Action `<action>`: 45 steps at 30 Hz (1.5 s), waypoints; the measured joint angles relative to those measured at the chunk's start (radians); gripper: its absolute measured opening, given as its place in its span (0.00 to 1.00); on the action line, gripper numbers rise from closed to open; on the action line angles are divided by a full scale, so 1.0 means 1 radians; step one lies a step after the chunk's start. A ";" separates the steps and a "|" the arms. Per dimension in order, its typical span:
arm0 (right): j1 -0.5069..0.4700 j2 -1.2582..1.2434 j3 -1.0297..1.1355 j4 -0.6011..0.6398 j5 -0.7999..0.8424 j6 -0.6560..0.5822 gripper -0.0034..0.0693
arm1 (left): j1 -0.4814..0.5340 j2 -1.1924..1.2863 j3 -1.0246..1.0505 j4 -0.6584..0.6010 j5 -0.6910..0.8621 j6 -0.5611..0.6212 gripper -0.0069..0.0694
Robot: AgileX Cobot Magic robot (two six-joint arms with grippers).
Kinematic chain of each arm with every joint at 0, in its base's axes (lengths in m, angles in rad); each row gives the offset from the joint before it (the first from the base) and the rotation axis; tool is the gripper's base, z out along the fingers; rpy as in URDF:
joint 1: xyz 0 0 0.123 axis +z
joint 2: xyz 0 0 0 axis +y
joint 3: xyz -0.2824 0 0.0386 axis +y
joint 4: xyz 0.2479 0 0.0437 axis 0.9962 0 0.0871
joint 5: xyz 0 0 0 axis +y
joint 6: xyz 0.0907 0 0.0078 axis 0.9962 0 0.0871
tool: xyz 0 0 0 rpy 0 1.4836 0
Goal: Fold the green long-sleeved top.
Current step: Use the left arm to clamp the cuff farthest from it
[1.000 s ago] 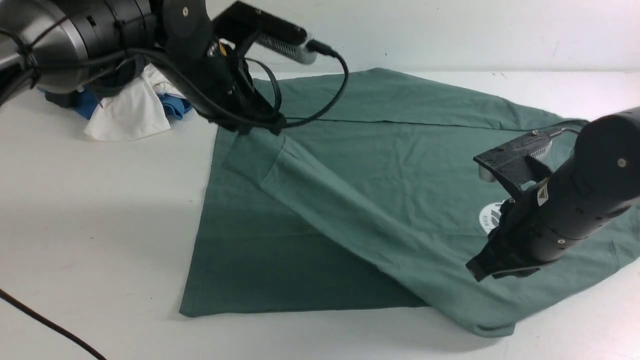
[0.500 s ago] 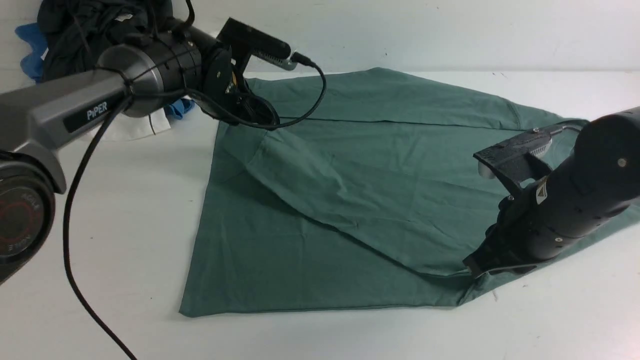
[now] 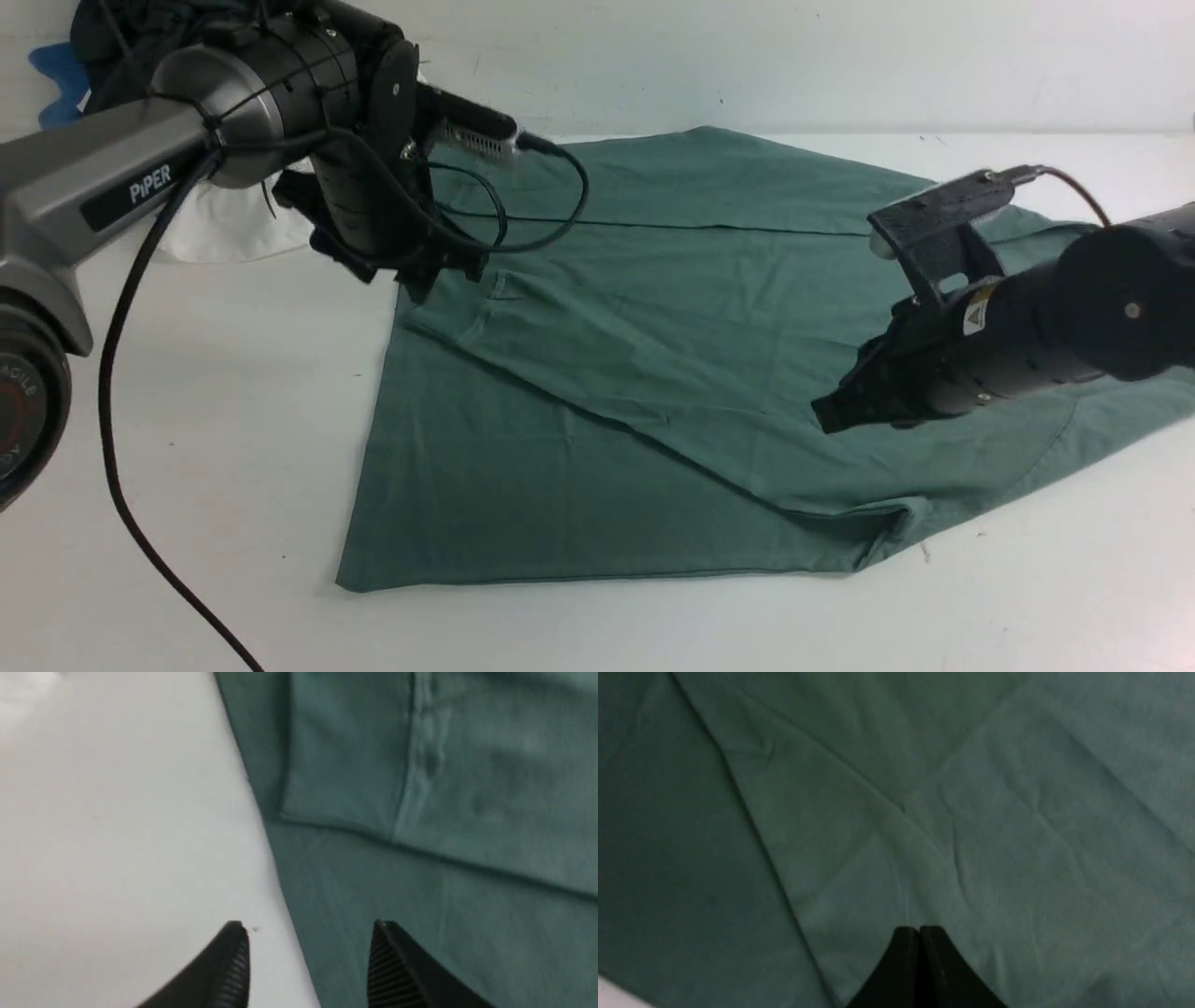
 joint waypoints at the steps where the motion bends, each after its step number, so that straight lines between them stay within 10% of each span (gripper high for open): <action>1: 0.000 0.019 0.000 0.002 -0.016 0.000 0.03 | 0.000 0.013 0.010 -0.014 0.008 0.019 0.45; 9: 0.000 0.174 0.000 0.010 0.173 0.000 0.03 | 0.000 0.085 0.108 -0.037 0.076 0.051 0.11; 21: 0.000 0.096 -0.001 -0.029 0.355 0.016 0.03 | 0.029 -0.025 -0.070 -0.058 -0.167 0.006 0.09; 34: 0.000 0.084 -0.001 0.014 0.370 0.033 0.03 | 0.169 0.497 -0.768 -0.254 -0.191 -0.019 0.67; 45: 0.000 0.084 -0.001 0.076 0.380 0.020 0.03 | 0.220 0.758 -0.970 -0.397 -0.419 -0.036 0.72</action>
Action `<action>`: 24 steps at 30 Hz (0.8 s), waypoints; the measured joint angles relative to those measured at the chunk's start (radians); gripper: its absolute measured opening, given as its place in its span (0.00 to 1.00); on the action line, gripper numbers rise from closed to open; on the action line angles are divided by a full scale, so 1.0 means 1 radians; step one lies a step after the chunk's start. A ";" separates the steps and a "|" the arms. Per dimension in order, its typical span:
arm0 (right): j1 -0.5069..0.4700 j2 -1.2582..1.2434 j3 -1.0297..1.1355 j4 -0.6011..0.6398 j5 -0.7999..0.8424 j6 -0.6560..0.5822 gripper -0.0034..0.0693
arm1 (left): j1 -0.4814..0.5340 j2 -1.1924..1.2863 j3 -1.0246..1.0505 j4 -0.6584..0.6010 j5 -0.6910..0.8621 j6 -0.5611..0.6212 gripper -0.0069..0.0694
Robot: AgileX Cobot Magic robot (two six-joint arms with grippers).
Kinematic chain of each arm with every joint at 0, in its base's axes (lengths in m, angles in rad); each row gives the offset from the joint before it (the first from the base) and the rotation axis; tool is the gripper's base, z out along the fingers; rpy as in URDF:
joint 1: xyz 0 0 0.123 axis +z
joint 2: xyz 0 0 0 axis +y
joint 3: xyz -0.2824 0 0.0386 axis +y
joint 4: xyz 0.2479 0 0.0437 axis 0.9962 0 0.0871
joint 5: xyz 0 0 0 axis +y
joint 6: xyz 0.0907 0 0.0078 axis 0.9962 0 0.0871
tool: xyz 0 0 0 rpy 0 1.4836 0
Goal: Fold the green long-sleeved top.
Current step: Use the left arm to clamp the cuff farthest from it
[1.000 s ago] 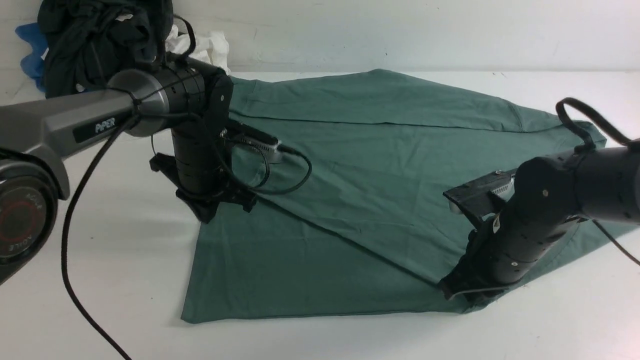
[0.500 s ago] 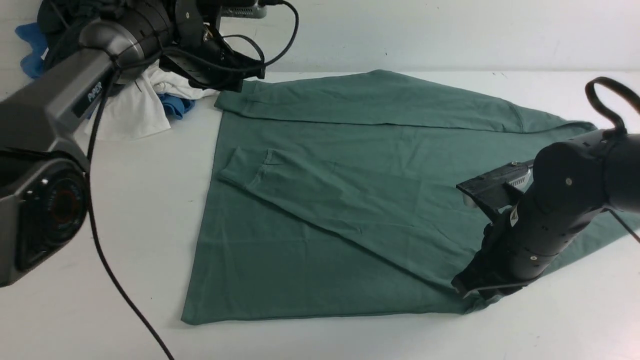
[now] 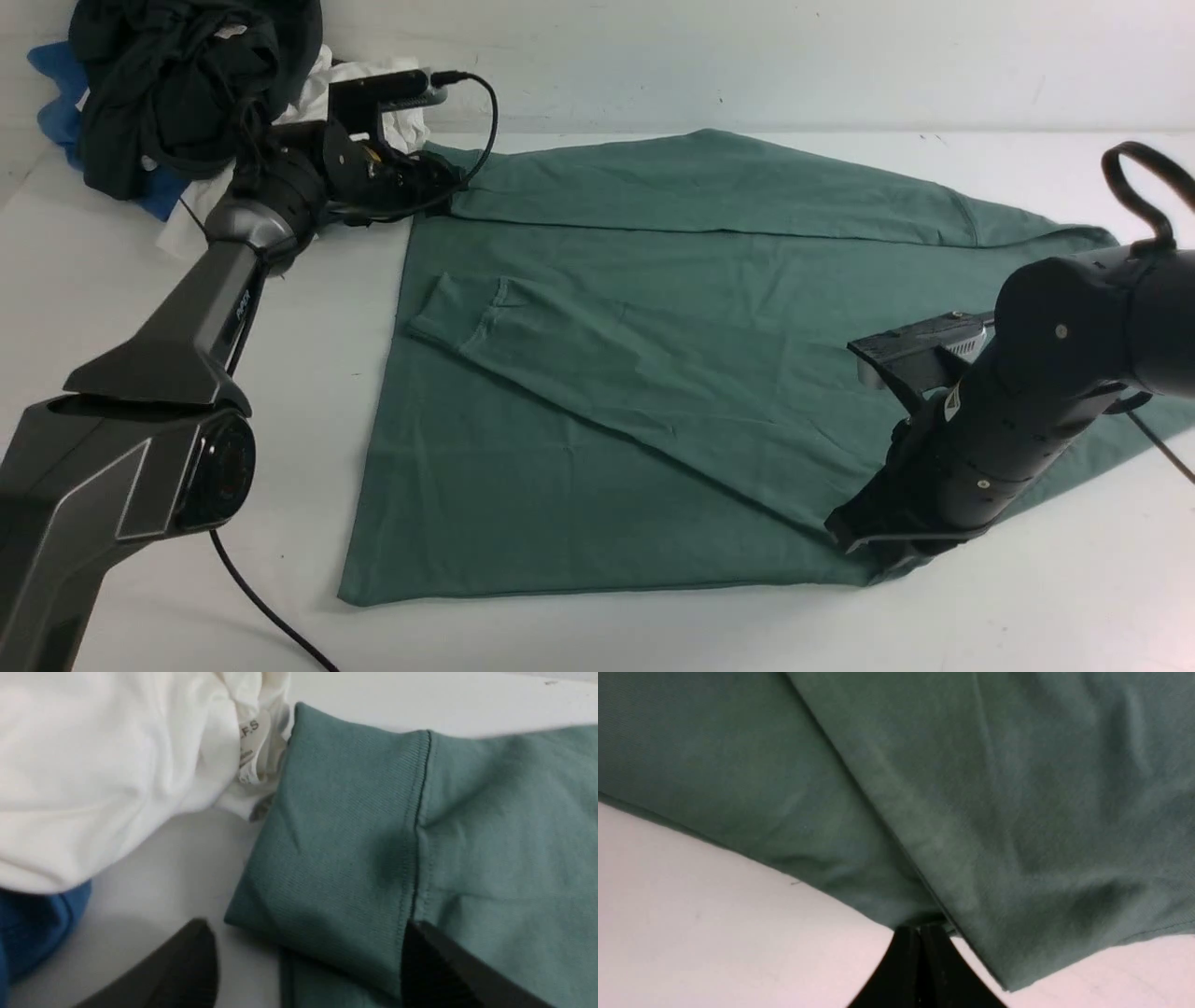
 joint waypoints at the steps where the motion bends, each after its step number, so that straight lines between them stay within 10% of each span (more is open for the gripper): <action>1: 0.000 0.000 0.000 0.007 0.004 -0.010 0.03 | 0.002 0.010 -0.001 -0.020 -0.034 0.003 0.70; 10: 0.000 0.000 0.000 0.032 0.017 -0.047 0.03 | -0.003 0.027 -0.002 -0.041 -0.114 0.187 0.13; 24: 0.000 0.000 0.000 0.034 0.017 -0.079 0.03 | -0.026 -0.240 -0.005 -0.016 0.222 0.229 0.12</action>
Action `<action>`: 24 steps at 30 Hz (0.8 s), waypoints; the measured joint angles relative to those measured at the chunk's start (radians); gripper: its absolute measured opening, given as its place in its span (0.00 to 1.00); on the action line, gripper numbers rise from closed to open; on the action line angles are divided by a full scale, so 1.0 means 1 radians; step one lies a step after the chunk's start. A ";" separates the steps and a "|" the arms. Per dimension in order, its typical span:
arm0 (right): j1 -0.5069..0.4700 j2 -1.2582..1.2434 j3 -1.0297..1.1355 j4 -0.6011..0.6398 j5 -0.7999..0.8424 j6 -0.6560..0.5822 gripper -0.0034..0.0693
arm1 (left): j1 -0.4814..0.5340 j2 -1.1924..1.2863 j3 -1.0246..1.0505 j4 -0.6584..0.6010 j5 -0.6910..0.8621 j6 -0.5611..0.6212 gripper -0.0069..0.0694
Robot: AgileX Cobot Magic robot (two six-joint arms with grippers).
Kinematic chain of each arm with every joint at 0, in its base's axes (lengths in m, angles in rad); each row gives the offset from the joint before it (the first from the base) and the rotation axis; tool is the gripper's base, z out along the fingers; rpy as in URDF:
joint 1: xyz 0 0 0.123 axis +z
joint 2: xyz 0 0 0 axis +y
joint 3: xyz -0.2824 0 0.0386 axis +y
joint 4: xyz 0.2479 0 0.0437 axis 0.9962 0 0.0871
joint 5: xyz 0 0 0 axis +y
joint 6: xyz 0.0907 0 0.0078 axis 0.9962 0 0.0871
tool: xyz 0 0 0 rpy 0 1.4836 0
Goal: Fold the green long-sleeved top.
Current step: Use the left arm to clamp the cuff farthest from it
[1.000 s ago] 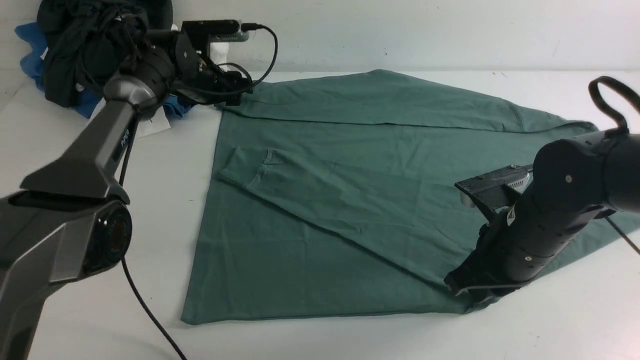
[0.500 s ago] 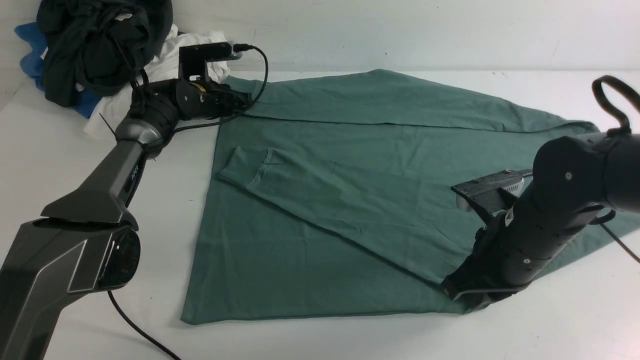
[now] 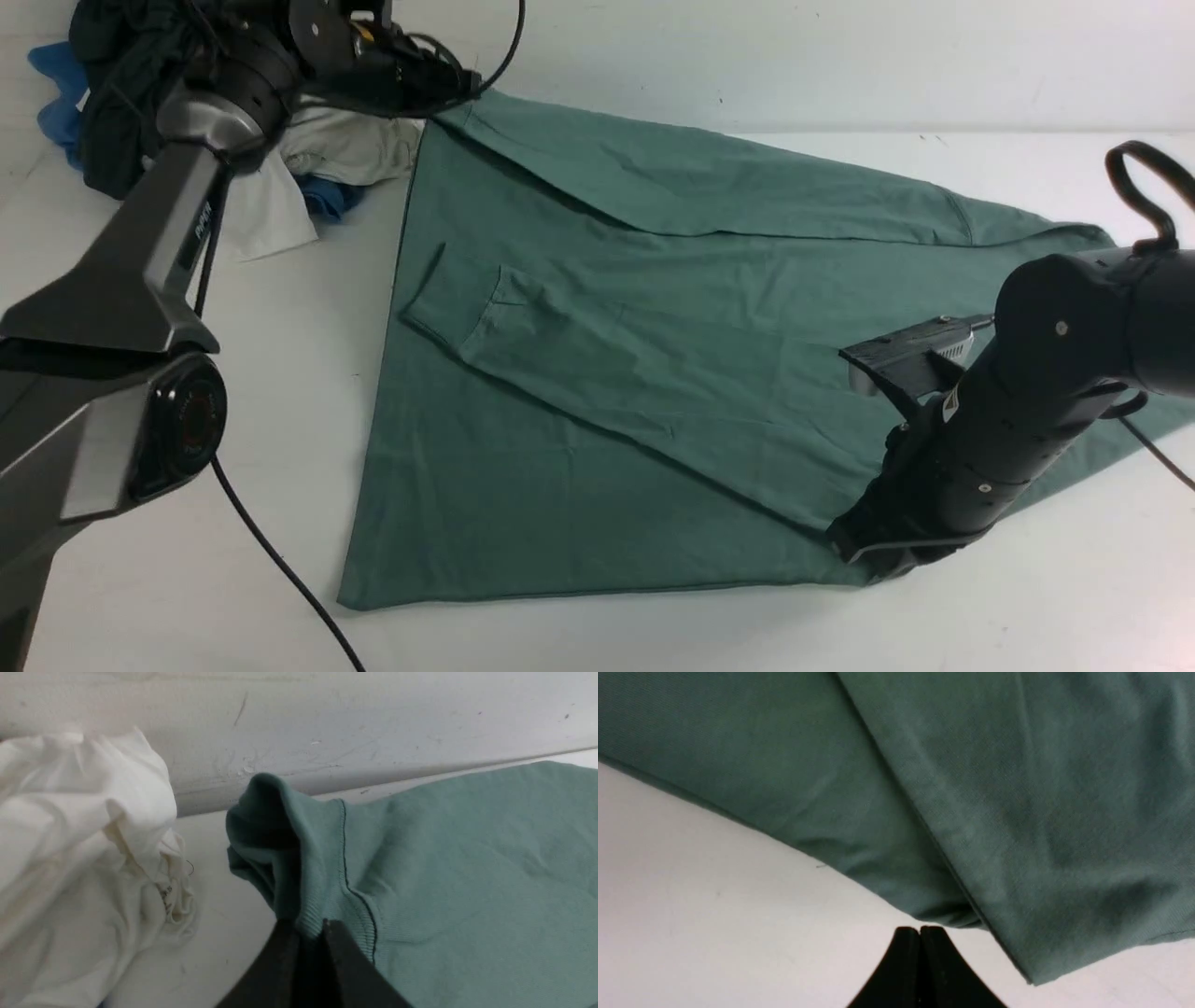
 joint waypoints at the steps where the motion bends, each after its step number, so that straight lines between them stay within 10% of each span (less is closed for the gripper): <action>1: 0.000 0.000 0.000 0.000 0.000 -0.005 0.03 | 0.000 -0.012 -0.001 0.015 0.011 0.000 0.12; 12: 0.000 0.000 0.000 0.000 -0.054 -0.030 0.03 | 0.021 0.174 0.002 0.118 0.006 -0.091 0.17; 20: 0.000 0.000 0.000 0.000 -0.057 -0.035 0.03 | 0.046 0.166 0.003 0.126 -0.115 -0.147 0.64; 24: 0.000 0.000 0.000 0.003 -0.058 -0.036 0.03 | 0.048 0.142 0.001 0.125 -0.189 -0.156 0.72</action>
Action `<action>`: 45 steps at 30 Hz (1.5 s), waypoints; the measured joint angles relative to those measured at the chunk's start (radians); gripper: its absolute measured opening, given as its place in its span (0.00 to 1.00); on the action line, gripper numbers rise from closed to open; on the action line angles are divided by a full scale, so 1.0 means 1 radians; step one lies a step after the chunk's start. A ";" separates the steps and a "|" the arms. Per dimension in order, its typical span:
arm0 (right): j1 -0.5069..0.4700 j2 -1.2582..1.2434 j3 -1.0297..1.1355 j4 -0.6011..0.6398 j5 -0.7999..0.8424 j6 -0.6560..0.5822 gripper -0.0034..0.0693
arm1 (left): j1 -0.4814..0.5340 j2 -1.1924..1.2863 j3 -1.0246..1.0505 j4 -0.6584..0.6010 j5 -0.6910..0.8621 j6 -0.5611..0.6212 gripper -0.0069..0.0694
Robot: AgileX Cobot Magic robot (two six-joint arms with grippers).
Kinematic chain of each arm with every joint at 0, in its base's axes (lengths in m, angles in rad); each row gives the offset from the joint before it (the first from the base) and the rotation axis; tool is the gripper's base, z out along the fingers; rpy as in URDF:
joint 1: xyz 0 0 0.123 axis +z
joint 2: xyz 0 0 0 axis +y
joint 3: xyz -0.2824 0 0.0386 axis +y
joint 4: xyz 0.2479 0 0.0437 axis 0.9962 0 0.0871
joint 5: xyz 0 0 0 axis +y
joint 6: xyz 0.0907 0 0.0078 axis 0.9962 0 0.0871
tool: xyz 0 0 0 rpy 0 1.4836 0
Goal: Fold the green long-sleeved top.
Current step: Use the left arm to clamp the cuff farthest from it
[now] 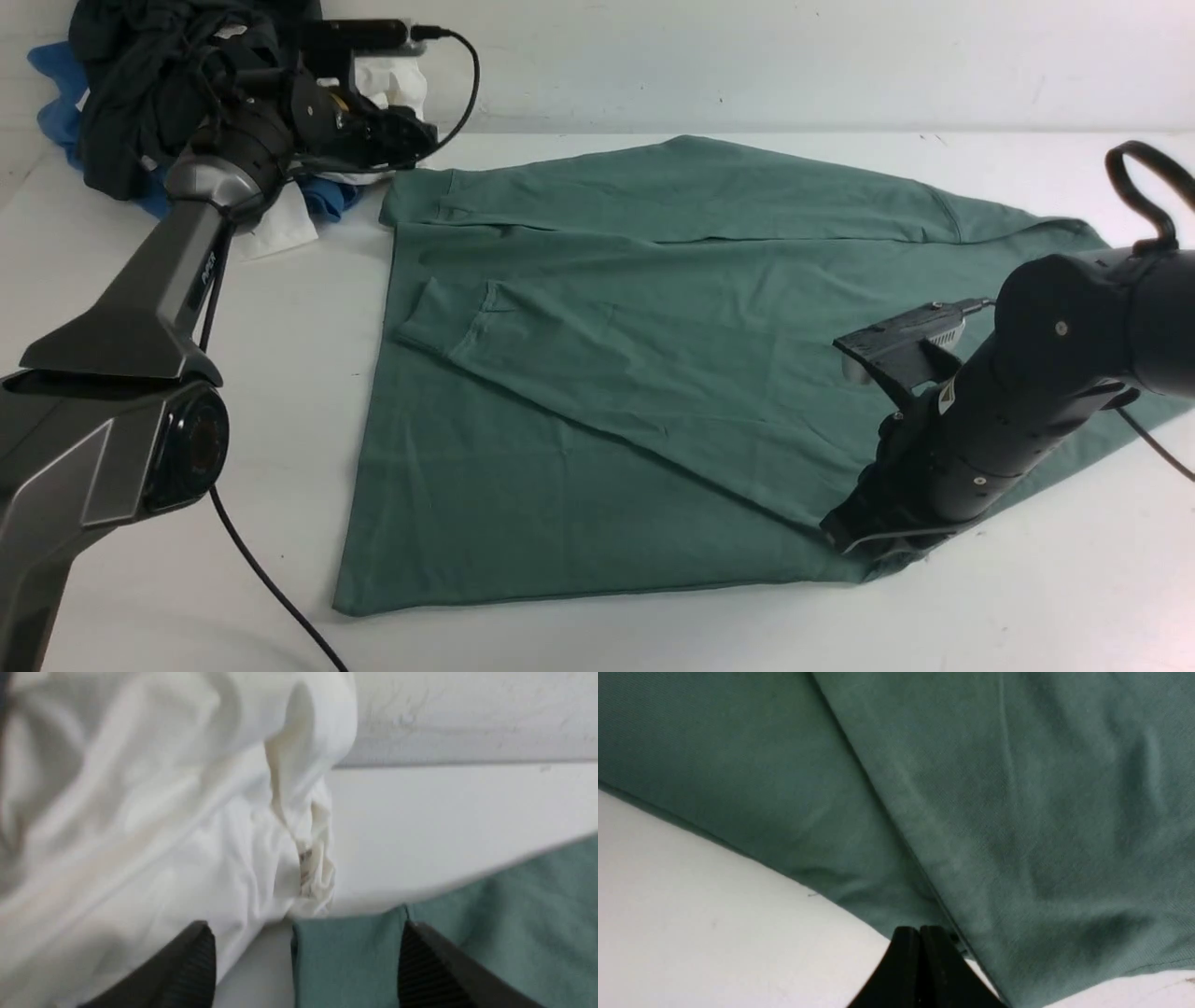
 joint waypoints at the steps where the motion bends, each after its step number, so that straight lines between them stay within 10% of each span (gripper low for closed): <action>1: 0.000 0.000 0.000 0.000 -0.001 0.000 0.03 | 0.000 0.000 -0.001 -0.002 -0.005 0.000 0.70; 8: 0.000 0.000 0.000 0.001 -0.024 -0.001 0.03 | 0.000 0.056 0.000 0.005 -0.009 0.000 0.49; 16: 0.000 0.000 0.000 0.001 -0.012 -0.002 0.03 | 0.000 0.102 0.000 0.016 -0.037 0.000 0.53; 22: 0.000 0.000 0.000 0.001 -0.012 -0.002 0.03 | 0.000 0.106 0.000 0.020 -0.132 -0.006 0.16; 28: 0.000 0.000 0.000 0.001 -0.010 -0.002 0.03 | 0.000 0.093 0.000 0.005 -0.213 -0.012 0.08; 37: 0.000 0.000 0.000 0.004 -0.009 -0.002 0.03 | 0.015 0.005 -0.003 -0.028 0.109 -0.012 0.11; 45: 0.000 0.000 0.000 0.004 -0.010 -0.002 0.03 | 0.074 0.042 -0.001 -0.097 0.151 0.022 0.58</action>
